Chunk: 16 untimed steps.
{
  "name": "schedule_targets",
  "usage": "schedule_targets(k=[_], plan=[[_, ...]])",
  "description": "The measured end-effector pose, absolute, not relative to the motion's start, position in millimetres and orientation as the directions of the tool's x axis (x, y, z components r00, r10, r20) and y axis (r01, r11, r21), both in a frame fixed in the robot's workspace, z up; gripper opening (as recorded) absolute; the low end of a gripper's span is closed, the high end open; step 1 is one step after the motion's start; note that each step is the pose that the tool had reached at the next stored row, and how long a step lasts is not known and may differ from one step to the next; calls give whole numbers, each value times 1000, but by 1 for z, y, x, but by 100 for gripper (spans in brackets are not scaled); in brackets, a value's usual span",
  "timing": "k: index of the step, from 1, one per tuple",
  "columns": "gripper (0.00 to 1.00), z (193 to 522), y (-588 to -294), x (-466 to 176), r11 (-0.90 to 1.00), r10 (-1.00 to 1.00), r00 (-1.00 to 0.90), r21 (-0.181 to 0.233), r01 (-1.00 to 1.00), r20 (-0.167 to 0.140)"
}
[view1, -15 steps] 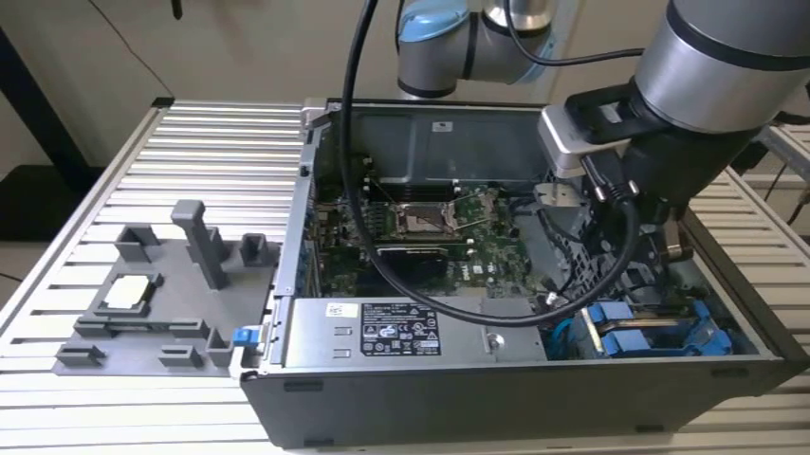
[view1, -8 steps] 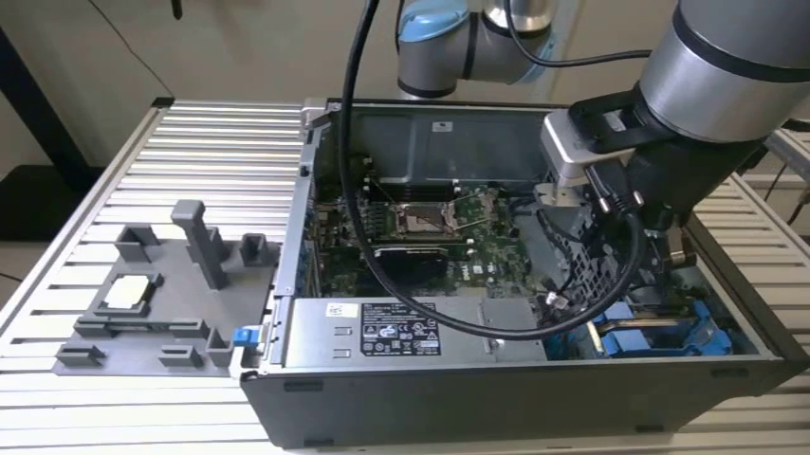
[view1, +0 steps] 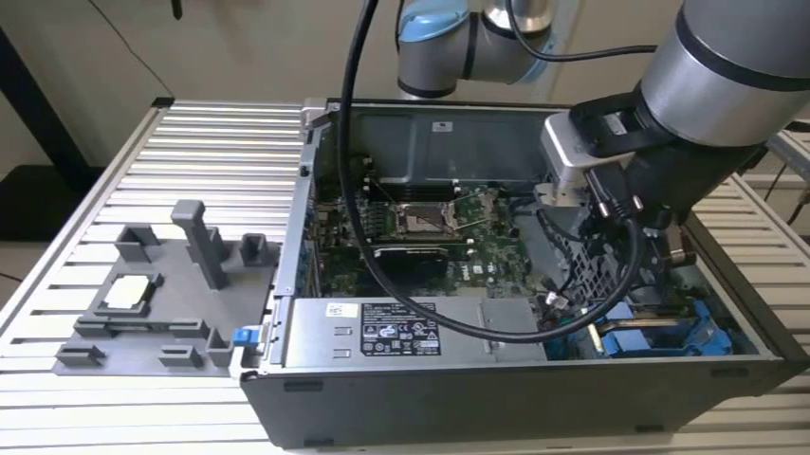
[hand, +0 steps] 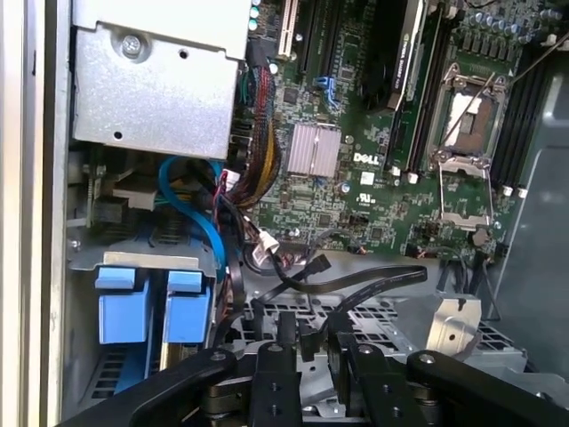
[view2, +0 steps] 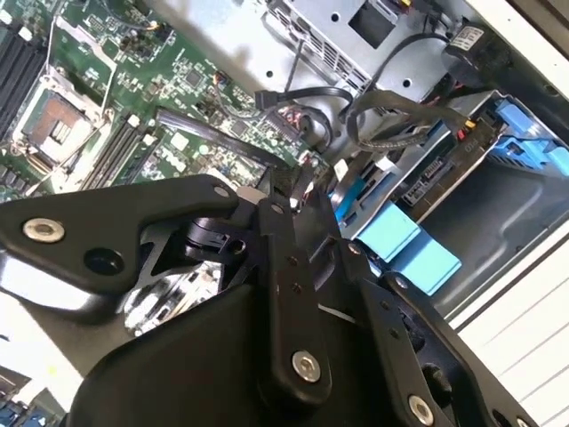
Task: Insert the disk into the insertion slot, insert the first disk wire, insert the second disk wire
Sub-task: 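Insert the first disk wire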
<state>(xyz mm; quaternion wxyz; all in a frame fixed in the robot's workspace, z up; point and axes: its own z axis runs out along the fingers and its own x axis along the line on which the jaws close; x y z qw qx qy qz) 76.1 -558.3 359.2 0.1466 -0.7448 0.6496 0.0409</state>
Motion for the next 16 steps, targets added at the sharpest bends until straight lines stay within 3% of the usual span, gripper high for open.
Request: schedule_targets(k=[13,15,16], plan=[[29,355,-568,77,-107,-939,157,-173,-979,-307],[19,354,-568,77,-104,-934,157,-175,-979,-322],[19,354,-569,77,-104,-933,157,-175,-979,-325]])
